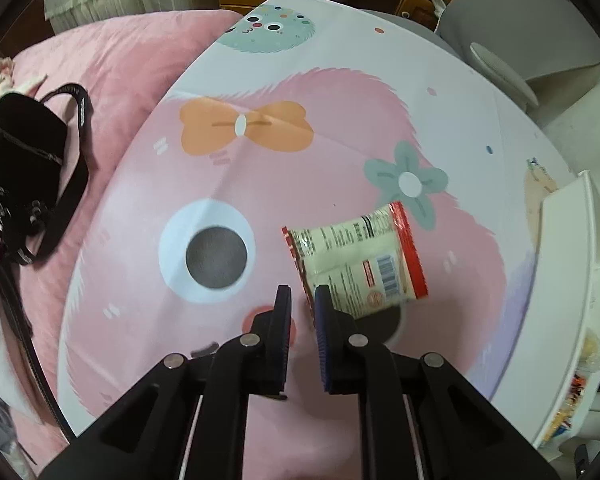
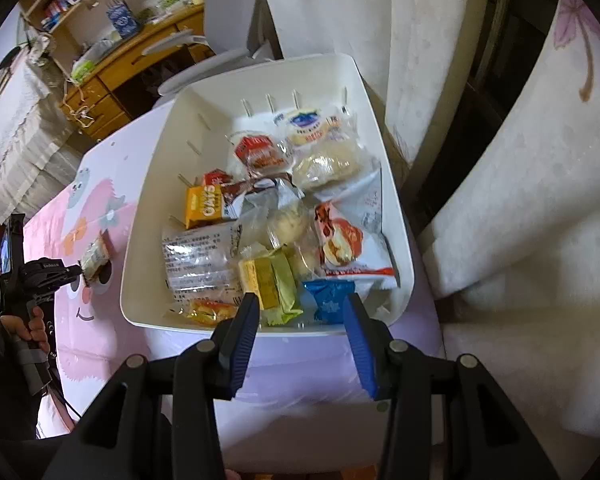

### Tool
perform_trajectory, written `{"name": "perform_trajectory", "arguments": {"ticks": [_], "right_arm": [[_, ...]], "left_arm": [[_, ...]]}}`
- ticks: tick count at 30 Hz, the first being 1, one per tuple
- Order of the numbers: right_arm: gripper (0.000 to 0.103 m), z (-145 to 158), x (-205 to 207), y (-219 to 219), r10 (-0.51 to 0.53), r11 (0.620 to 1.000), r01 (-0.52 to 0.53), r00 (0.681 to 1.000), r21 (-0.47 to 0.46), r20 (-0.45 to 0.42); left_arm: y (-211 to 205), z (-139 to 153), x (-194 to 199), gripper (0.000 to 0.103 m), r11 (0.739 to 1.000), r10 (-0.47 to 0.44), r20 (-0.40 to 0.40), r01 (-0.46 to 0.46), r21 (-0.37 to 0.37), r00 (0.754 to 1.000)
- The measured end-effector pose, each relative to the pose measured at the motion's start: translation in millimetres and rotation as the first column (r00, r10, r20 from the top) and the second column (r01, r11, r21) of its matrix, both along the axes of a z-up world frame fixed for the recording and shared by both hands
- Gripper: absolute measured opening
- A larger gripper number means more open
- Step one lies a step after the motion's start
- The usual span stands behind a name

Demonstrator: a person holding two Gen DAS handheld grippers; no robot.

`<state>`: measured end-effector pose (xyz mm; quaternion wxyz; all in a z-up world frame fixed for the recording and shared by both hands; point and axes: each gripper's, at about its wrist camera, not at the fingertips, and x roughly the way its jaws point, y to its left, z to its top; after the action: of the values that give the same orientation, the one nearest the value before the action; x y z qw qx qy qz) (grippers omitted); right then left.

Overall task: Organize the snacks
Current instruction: 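Lower the wafer packet onto the table and open the left tool, then grasp the wafer packet with the right tool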

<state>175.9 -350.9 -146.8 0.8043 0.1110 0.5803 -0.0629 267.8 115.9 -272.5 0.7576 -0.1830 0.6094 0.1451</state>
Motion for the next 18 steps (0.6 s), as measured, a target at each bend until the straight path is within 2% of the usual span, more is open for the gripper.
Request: {"name": "perform_trajectory", "arguments": {"ticks": [7, 13, 15, 18], "right_arm": [[0.044, 3.5, 1.8, 15.8, 0.075, 0.996, -0.077, 0.995, 0.039, 0.064], [0.044, 4.8, 13.8, 54.2, 0.124, 0.988, -0.132, 0.988, 0.085, 0.098], [0.045, 6.4, 18.5, 70.5, 0.153, 0.983, -0.163, 0.982, 0.09, 0.111], [0.053, 9.3, 25.3, 94.4, 0.182, 0.976, -0.196, 0.973, 0.092, 0.141]], "left_arm": [[-1.9, 12.9, -18.3, 0.01, 0.999, -0.025, 0.02, 0.025, -0.024, 0.999], [4.9, 27.6, -38.3, 0.015, 0.997, -0.062, 0.049, 0.064, -0.047, 0.997], [8.5, 32.0, -45.1, 0.018, 0.995, -0.074, 0.061, 0.078, -0.055, 0.995], [12.9, 37.2, -54.4, 0.023, 0.991, -0.109, 0.071, 0.114, -0.077, 0.992]]}}
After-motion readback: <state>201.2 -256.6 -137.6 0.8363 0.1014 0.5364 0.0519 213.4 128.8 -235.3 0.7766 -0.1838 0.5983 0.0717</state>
